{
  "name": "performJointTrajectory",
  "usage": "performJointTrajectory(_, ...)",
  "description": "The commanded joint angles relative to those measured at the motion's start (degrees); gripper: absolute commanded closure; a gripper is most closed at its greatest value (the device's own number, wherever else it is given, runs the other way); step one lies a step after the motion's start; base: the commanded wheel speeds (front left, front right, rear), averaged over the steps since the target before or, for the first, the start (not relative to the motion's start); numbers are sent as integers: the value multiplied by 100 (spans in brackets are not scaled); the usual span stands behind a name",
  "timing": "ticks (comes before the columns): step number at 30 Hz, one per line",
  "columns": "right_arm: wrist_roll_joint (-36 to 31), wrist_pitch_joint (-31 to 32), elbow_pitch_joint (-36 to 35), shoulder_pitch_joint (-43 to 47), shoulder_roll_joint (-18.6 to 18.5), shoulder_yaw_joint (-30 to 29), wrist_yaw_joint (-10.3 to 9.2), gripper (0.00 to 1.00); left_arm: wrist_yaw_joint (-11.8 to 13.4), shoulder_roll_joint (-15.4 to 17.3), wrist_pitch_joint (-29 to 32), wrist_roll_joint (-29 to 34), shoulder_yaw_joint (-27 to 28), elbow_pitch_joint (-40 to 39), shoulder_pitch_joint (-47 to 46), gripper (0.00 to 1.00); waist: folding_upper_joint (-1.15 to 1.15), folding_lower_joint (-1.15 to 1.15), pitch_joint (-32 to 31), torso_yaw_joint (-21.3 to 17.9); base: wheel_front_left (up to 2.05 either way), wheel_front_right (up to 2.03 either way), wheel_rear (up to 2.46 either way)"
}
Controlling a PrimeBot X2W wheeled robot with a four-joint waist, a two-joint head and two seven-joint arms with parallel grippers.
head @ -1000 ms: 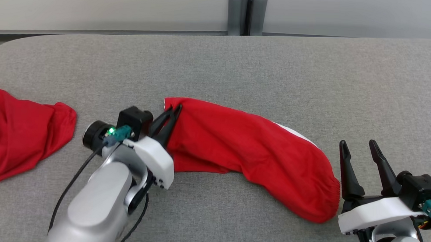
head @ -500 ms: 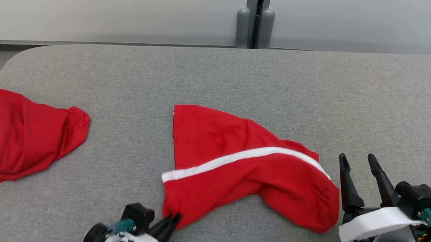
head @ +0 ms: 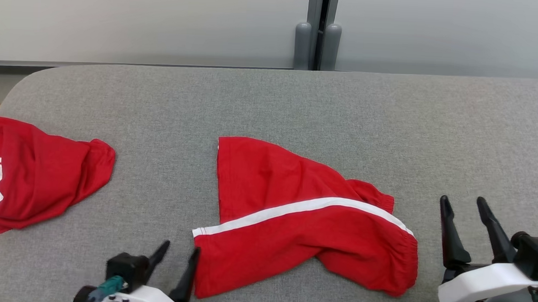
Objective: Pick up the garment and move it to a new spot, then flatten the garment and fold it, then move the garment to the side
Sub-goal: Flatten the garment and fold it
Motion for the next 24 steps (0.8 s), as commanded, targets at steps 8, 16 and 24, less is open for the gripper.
performJointTrajectory(8, -108, 172, -317, 60, -93, -155, -10, 0, 406, 78, -860, 89, 708, -312, -245, 0, 0, 0, -107, 20, 0, 0, 0)
performJointTrajectory(16, -152, 293, -456, 181, -150, 79, -10, 0, 558, 174, -989, 430, 1115, -567, -330, 0, 0, 0, -235, -4, 0, 0, 0)
performJointTrajectory(24, -121, 334, -502, 243, -143, 224, -10, 0, 535, 240, -990, 546, 1085, -555, -188, 0, 0, 0, -254, -21, 0, 0, 0)
